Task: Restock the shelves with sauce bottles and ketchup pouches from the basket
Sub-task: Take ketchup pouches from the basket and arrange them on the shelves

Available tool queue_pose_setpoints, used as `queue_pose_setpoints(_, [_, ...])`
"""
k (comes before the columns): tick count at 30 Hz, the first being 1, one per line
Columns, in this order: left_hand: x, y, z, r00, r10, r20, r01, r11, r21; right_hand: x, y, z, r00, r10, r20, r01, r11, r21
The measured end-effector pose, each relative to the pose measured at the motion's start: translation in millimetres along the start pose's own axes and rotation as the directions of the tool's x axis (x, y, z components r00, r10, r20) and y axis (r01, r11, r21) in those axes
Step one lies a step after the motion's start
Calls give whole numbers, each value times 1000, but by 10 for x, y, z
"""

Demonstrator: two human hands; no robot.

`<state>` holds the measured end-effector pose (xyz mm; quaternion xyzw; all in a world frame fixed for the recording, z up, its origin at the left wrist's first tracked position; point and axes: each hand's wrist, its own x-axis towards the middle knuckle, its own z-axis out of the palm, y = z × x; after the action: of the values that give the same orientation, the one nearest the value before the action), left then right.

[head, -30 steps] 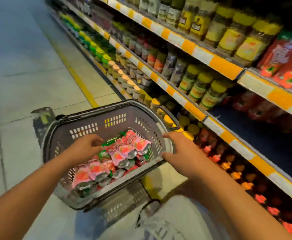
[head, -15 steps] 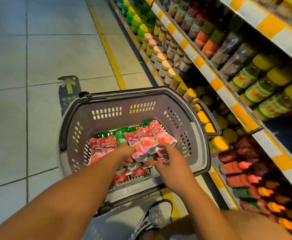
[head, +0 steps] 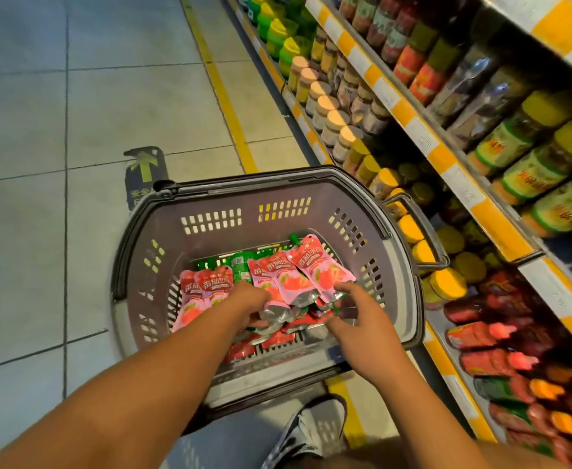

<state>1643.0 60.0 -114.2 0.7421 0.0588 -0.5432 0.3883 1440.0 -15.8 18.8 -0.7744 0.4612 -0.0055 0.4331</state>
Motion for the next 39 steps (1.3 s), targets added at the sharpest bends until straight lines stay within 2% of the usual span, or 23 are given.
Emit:
queue_pose_setpoints(3, [-293, 16, -167, 1000, 10, -15, -10, 999, -37, -8, -7, 3, 1000, -1, -3, 1, 1000, 10])
queue_pose_setpoints(6, [-626, -61, -354, 999, 23, 30, -19, 994, -104, -36, -28, 6, 1000, 2, 8, -3, 999, 41])
queue_pose_setpoints(11, [-1220, -153, -409, 969, 213, 127, -192, 968, -161, -80, -45, 17, 1000, 4, -11, -3, 988, 157])
queue_pose_setpoints(14, [-1496, -94, -338, 910, 347, 228, -308, 933, -187, -121, -105, 2, 998, 67, 2, -63, 930, 362])
queue_pose_setpoints(16, [-1623, -28, -226, 861, 423, 284, -383, 905, -186, -140, -141, -8, 993, 102, 66, -121, 822, 556])
queue_pose_setpoints(18, [-1717, 39, -90, 813, 476, 335, -445, 879, -171, -173, -178, -40, 990, 75, 117, -135, 721, 680])
queue_pose_setpoints(22, [-1793, 203, 63, 719, 549, 427, -592, 805, -38, -258, -168, -183, 994, 77, 81, -111, 614, 781])
queue_pose_setpoints(25, [-1758, 332, 97, 636, 640, 431, -749, 647, 145, -283, -80, -256, 994, 111, 15, -79, 605, 792])
queue_pose_setpoints(26, [-1711, 371, 96, 652, 650, 390, -742, 654, 148, -287, -53, -275, 992, 126, -1, -77, 610, 789])
queue_pose_setpoints(29, [-1391, 475, 52, 795, 564, 225, -581, 814, 15, -289, 31, -326, 989, 144, -23, -71, 612, 787])
queue_pose_setpoints(31, [-1025, 475, 11, 891, 433, 135, -428, 901, -66, -288, 80, -356, 988, 152, -32, -68, 607, 792])
queue_pose_setpoints(33, [-646, 394, -6, 958, 272, 93, -258, 956, -141, -288, 116, -373, 988, 153, -34, -67, 610, 790])
queue_pose_setpoints(35, [-364, 286, 11, 988, 142, 52, -134, 982, -132, -292, 130, -371, 989, 148, -30, -68, 616, 785])
queue_pose_setpoints(39, [101, 32, 215, 999, 51, -3, -51, 999, -17, -288, 142, -378, 992, 124, -11, -71, 635, 769])
